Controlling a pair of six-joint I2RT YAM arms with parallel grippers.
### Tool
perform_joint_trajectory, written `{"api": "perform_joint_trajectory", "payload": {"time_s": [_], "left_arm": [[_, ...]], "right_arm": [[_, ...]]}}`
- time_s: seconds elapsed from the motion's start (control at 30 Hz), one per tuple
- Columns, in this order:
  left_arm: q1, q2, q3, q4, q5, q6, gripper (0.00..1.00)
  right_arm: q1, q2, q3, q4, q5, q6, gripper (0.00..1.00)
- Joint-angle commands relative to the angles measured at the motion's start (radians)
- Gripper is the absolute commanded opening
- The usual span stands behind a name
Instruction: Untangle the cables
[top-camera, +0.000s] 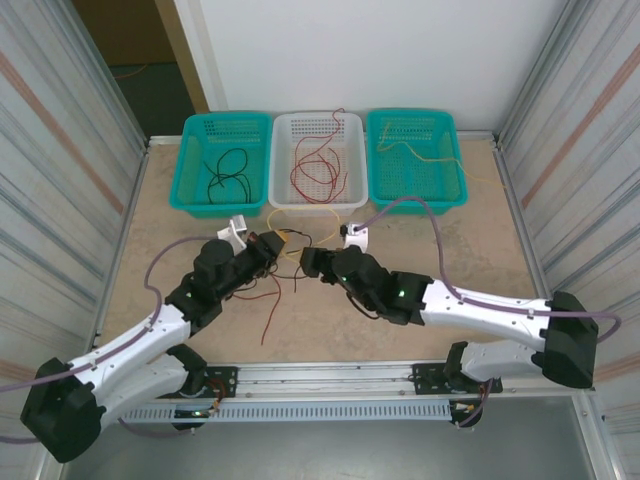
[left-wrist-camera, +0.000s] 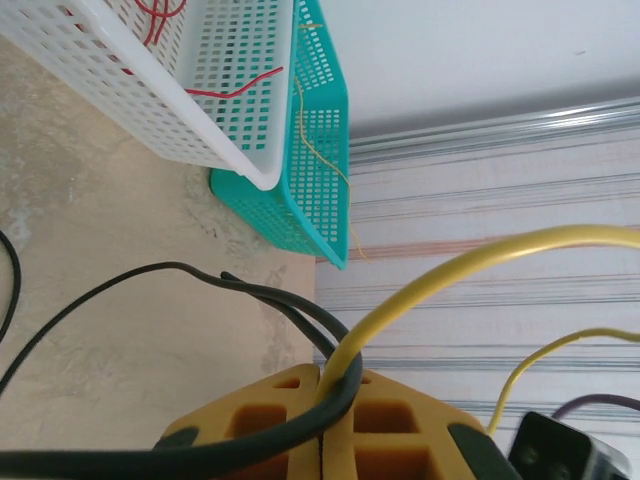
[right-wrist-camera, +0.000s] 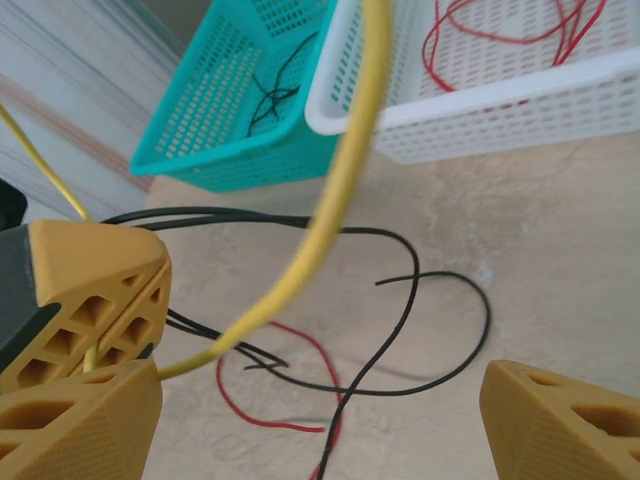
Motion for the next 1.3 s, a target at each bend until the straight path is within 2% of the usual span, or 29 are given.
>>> {"api": "perform_joint_trajectory", "payload": {"time_s": [0.0, 0.17, 0.23, 0.43, 0.6, 0.67, 0.73, 0.83, 1.0, 1.1, 1.27], "left_arm": [[-0.011, 0.010, 0.025, 0.057, -0.030, -0.012, 0.00], [-0.021, 0.031, 0.036, 0.064, -0.031, -0.001, 0.00], [-0.024, 0.034, 0.038, 0.067, -0.034, 0.002, 0.00], [-0.024, 0.041, 0.044, 0.067, -0.035, 0.011, 0.00], [-0.024, 0.031, 0.051, 0.040, -0.049, 0.048, 0.00], [-0.018, 0.012, 0.071, -0.027, -0.060, 0.119, 0.00], [-0.011, -0.018, 0.114, -0.169, -0.090, 0.253, 0.00], [-0.009, -0.056, 0.197, -0.408, -0.195, 0.457, 0.00], [-0.002, -0.040, 0.277, -0.605, -0.254, 0.761, 0.00], [-0.004, -0.042, 0.296, -0.692, -0.346, 0.854, 0.00], [-0.002, -0.057, 0.287, -0.739, -0.469, 0.933, 0.00]], "right_arm": [[-0.018, 0.042, 0.056, 0.069, -0.056, 0.040, 0.82], [-0.039, 0.096, 0.091, 0.065, -0.095, 0.055, 0.75], [-0.046, 0.106, 0.101, 0.057, -0.106, 0.056, 0.66], [-0.050, 0.128, 0.111, 0.046, -0.140, 0.059, 0.32], [-0.046, 0.134, 0.137, -0.009, -0.138, 0.038, 0.15], [-0.046, 0.127, 0.156, -0.071, -0.112, 0.018, 0.11], [-0.046, 0.112, 0.171, -0.136, -0.081, -0.027, 0.09], [-0.066, 0.096, 0.219, -0.277, -0.052, -0.148, 0.04], [-0.131, 0.094, 0.332, -0.564, -0.132, -0.432, 0.01], [-0.137, 0.077, 0.388, -0.716, -0.072, -0.532, 0.00], [-0.160, 0.028, 0.420, -0.848, -0.019, -0.636, 0.01]]}}
